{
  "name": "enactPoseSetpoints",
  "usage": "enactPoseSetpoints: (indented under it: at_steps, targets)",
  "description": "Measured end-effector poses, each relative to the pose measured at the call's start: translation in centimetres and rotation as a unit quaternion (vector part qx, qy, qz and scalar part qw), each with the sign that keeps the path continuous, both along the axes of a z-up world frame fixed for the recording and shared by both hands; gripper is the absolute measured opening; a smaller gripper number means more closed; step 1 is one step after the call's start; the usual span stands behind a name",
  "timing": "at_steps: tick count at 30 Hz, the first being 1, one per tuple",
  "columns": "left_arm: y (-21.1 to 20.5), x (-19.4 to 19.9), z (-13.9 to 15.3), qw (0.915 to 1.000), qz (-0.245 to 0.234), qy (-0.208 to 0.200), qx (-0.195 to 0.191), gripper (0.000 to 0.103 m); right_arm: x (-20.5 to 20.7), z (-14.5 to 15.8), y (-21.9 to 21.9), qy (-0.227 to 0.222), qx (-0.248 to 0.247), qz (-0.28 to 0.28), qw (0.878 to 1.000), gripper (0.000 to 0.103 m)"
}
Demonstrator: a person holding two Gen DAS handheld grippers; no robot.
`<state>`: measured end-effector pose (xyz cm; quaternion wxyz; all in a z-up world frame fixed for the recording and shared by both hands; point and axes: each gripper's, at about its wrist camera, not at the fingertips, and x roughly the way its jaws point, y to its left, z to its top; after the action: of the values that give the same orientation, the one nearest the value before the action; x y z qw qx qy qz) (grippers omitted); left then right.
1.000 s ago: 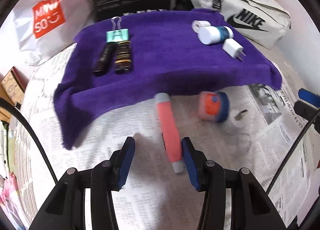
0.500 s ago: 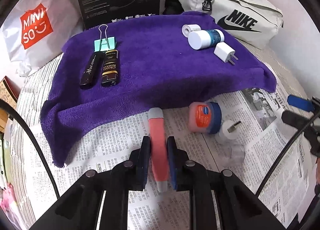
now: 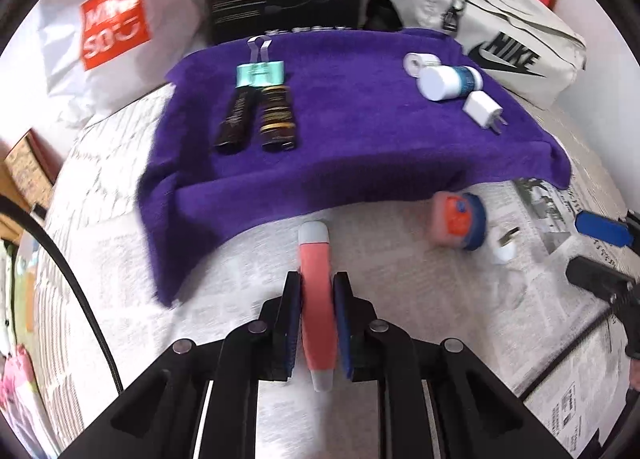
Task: Organize rigid objects
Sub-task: 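Grasp the pink tube with the left gripper while the right grasps the clear plastic cap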
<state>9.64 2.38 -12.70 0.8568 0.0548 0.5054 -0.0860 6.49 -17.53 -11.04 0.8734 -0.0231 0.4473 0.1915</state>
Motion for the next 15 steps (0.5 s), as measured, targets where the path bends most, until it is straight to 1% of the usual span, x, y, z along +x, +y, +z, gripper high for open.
enactPoseSetpoints:
  at_steps: [5, 8, 12, 14, 15]
  targets:
    - [1.7, -0.8, -0.1, 0.9998, 0.013, 0.000, -0.013, 0.016, -0.4, -0.5, 3.1, 0.005, 0.008, 0.036, 0.999, 0.057]
    - [2.1, -1.1, -0.1, 0.9998, 0.014, -0.001, -0.017, 0.016, -0.2, -1.1, 4.6, 0.013, 0.005, 0.045, 0.999, 0.056]
    - [2.2, -1.1, -0.2, 0.9997, 0.012, -0.005, -0.022, 0.016, 0.7, -2.2, 5.6, 0.026, 0.002, 0.043, 0.999, 0.047]
    - [2.3, -1.2, -0.2, 0.9996, 0.011, -0.006, -0.025, 0.016, 1.2, -2.9, 5.9, 0.034, -0.002, 0.040, 0.999, 0.039]
    - [2.4, -1.3, -0.2, 0.9996, 0.011, -0.007, -0.026, 0.016, 1.3, -3.2, 5.9, 0.036, -0.003, 0.040, 0.999, 0.032]
